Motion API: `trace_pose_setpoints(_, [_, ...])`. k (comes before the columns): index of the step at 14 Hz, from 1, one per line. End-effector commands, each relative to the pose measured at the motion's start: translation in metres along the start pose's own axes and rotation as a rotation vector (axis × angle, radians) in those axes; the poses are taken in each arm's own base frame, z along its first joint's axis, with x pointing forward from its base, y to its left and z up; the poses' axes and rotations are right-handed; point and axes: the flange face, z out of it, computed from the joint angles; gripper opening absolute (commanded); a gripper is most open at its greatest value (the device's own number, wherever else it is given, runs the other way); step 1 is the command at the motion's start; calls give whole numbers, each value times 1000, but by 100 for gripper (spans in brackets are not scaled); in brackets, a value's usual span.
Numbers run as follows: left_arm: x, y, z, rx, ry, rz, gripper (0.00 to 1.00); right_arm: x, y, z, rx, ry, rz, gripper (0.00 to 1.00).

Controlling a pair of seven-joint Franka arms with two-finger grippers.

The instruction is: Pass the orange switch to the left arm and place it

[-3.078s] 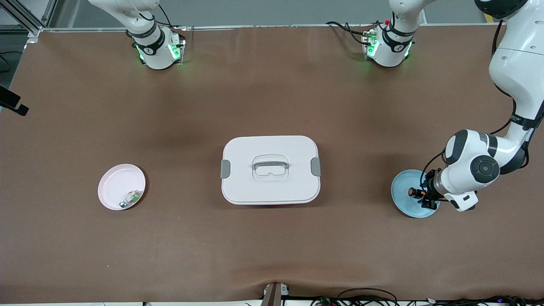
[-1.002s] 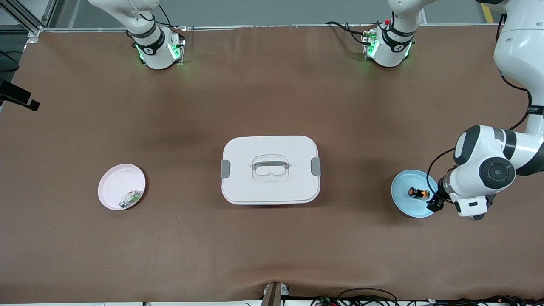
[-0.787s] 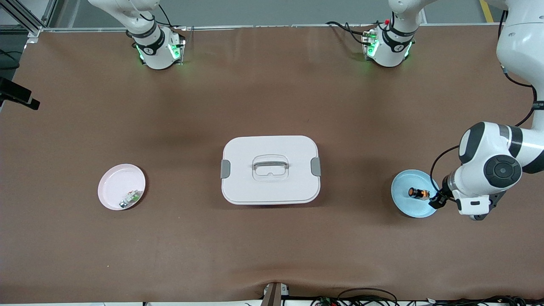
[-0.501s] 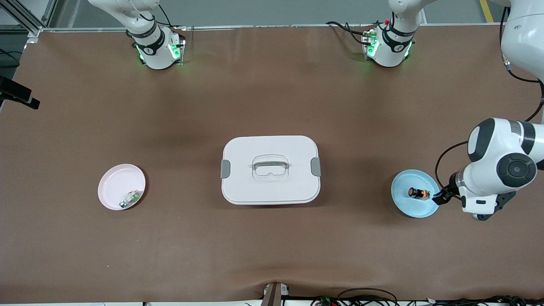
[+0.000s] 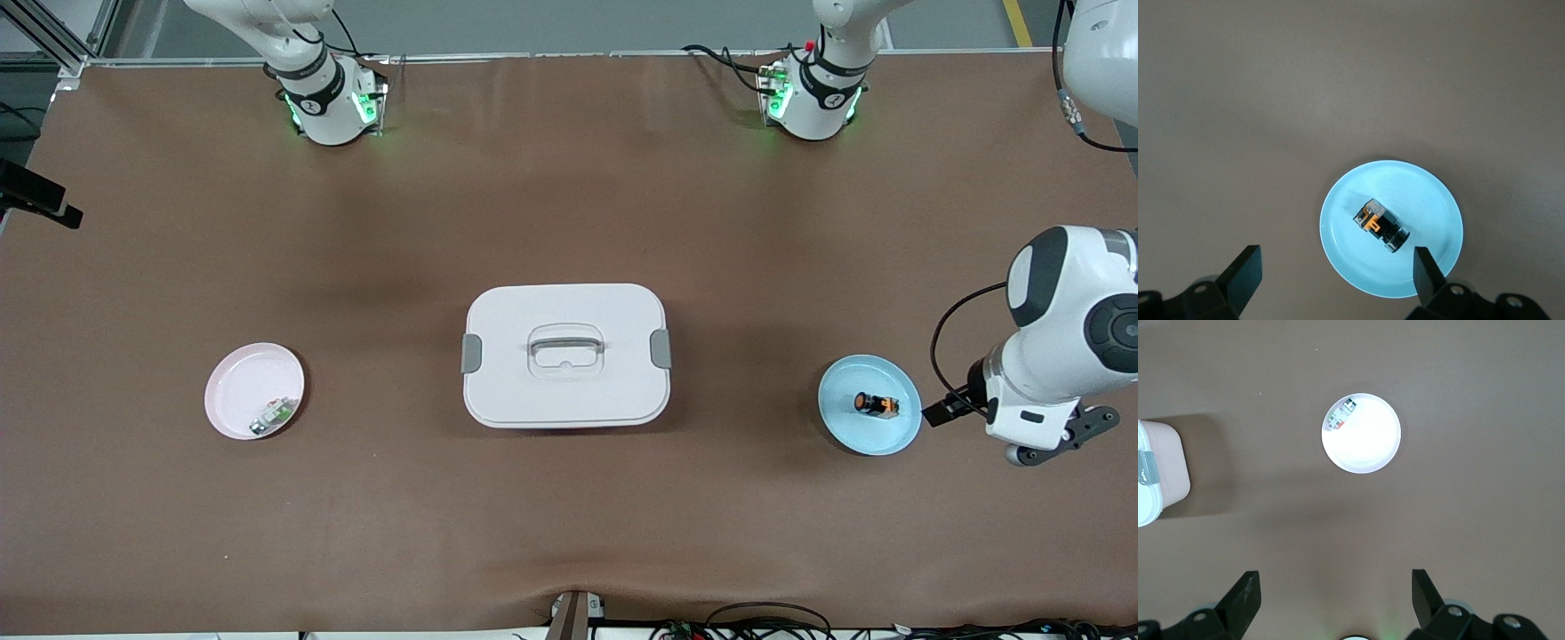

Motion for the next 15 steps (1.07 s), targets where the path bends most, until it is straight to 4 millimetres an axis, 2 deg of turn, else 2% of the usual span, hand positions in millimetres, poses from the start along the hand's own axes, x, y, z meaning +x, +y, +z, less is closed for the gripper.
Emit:
trace_pose_setpoints(1, [7,1,-26,-29,30,36,100,-1,-2,-6,-10,11,3,100])
trace_pose_setpoints(7, [10,-4,-22,-27,34,83,100,-1,-2,-6,-10,11,56,100])
trace_pose_setpoints(10, [11,-8,-24,-25,41,165,100,0,-2,-5,-10,13,45,100])
trace_pose_setpoints(11, [16,-23,-27,-30,46,190,100,0,-2,-6,-10,14,45,100])
trace_pose_setpoints(12, [16,-28,-32,-41,46,228,100,0,-2,-6,-10,14,43,100])
trace_pose_setpoints(15, [11,-23,-36,-118,28,249,100,0,-3,-6,-22,14,34,100])
